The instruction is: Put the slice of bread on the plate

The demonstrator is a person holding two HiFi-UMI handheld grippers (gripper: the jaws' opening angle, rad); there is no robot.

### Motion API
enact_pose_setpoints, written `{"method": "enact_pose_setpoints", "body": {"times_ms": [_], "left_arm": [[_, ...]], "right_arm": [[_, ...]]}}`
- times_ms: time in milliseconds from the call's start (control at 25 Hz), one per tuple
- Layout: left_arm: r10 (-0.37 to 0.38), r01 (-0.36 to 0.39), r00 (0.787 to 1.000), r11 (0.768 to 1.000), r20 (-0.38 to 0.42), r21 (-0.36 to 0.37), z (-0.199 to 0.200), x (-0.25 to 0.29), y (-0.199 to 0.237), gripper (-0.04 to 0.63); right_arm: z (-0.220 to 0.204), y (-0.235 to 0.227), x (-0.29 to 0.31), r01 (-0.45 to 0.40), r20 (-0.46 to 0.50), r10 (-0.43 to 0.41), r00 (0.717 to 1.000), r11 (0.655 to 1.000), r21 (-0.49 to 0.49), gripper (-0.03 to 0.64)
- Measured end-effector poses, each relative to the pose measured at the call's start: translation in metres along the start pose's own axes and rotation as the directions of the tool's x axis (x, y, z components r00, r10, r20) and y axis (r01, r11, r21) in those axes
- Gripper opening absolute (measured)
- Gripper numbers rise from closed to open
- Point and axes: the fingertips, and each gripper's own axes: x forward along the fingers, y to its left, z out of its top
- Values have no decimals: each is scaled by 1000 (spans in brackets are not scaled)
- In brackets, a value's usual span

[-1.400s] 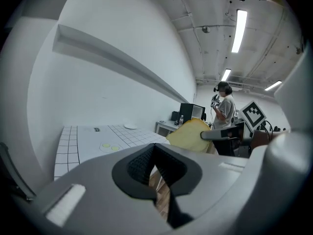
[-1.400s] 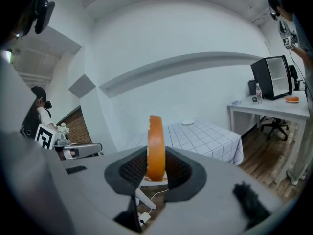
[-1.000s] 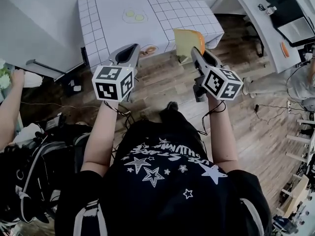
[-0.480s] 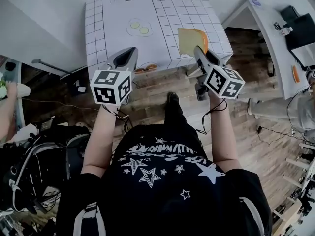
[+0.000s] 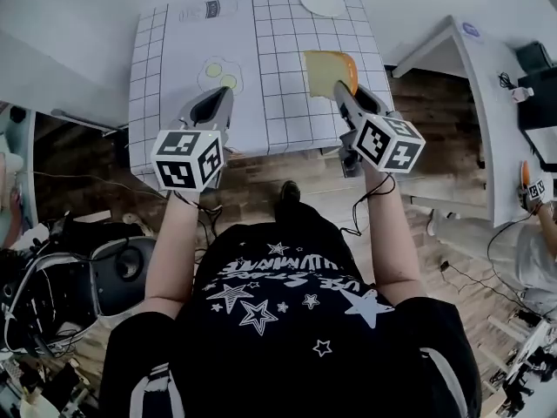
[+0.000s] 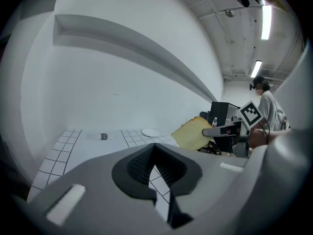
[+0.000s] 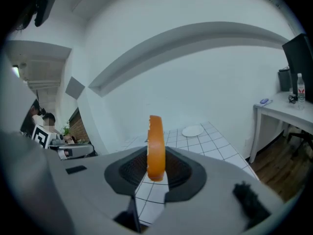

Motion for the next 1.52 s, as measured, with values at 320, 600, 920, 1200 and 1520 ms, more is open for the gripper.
{"method": "enact_pose_setpoints", "body": {"times_ms": [320, 600, 920, 1200, 1520], "left_arm": [[103, -103, 995, 994, -9, -29, 11, 56, -16, 8], [136, -136, 991, 991, -17, -16, 16, 77, -26, 8], [146, -146, 989, 989, -8, -20, 26, 96, -18, 8], [115, -115, 993, 993, 7, -14, 41, 131, -9, 8], [103, -102, 994, 995, 38, -6, 75, 179, 26, 8]], "right_arm": [[22, -77, 31, -59, -38, 58, 998, 998, -8, 98], [26, -103, 47, -78, -64, 72, 995, 994, -81, 98], [27, -111, 56, -66, -99, 49, 994, 981, -181, 98], [37, -124, 80, -53, -116, 26, 993, 971, -233, 98], [68, -147, 129, -9, -117, -28, 993, 954, -299, 98]]}}
